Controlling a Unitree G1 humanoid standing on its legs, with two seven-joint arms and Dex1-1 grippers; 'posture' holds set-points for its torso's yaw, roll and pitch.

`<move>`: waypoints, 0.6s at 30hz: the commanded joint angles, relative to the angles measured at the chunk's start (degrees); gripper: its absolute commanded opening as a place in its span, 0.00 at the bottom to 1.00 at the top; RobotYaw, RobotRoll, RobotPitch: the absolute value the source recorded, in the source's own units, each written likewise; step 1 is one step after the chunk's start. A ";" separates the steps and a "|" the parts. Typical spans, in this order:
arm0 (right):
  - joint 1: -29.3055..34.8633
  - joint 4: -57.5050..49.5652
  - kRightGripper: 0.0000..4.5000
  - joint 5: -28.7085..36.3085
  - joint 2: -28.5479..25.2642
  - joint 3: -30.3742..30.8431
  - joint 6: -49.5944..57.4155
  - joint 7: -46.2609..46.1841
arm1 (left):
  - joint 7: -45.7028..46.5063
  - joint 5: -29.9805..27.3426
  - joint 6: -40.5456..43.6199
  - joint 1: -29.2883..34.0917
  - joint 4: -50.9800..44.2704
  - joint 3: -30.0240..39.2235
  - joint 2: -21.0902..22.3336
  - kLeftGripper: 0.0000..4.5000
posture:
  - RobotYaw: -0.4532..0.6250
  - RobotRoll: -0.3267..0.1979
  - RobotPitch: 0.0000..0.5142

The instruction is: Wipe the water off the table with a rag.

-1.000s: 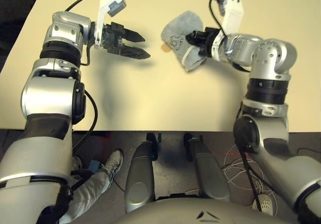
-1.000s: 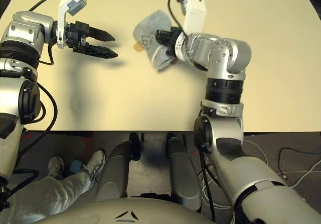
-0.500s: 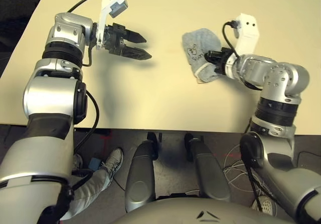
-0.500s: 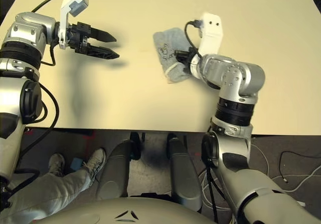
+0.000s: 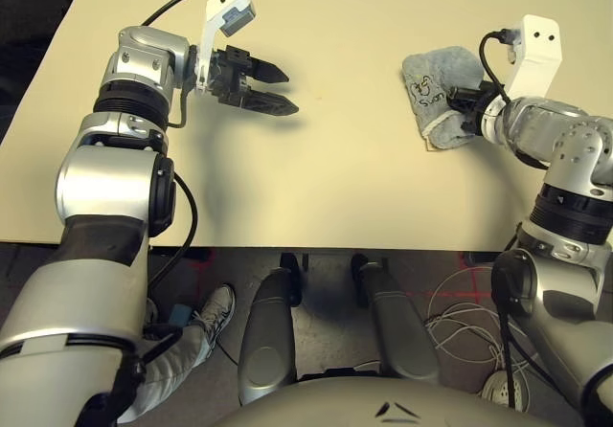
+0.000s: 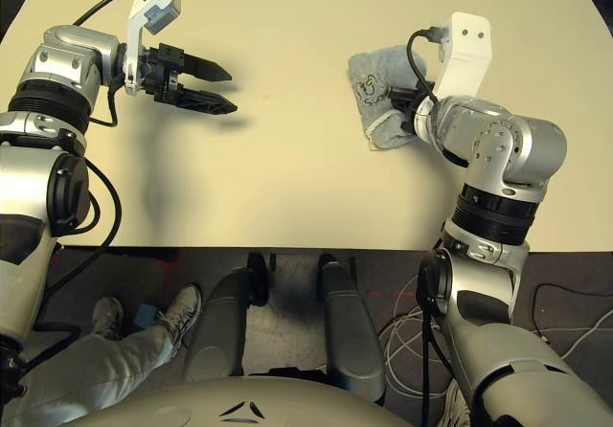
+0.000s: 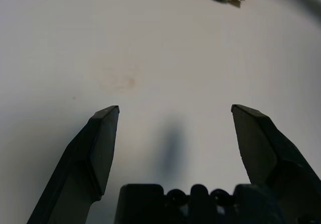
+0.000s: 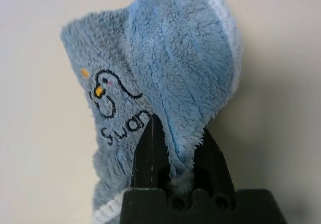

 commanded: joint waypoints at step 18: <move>-13.87 17.30 0.02 1.99 20.82 10.13 -8.32 0.51 | -0.17 3.33 1.43 0.18 1.38 -1.37 6.37 1.00 | 0.38 0.62 0.66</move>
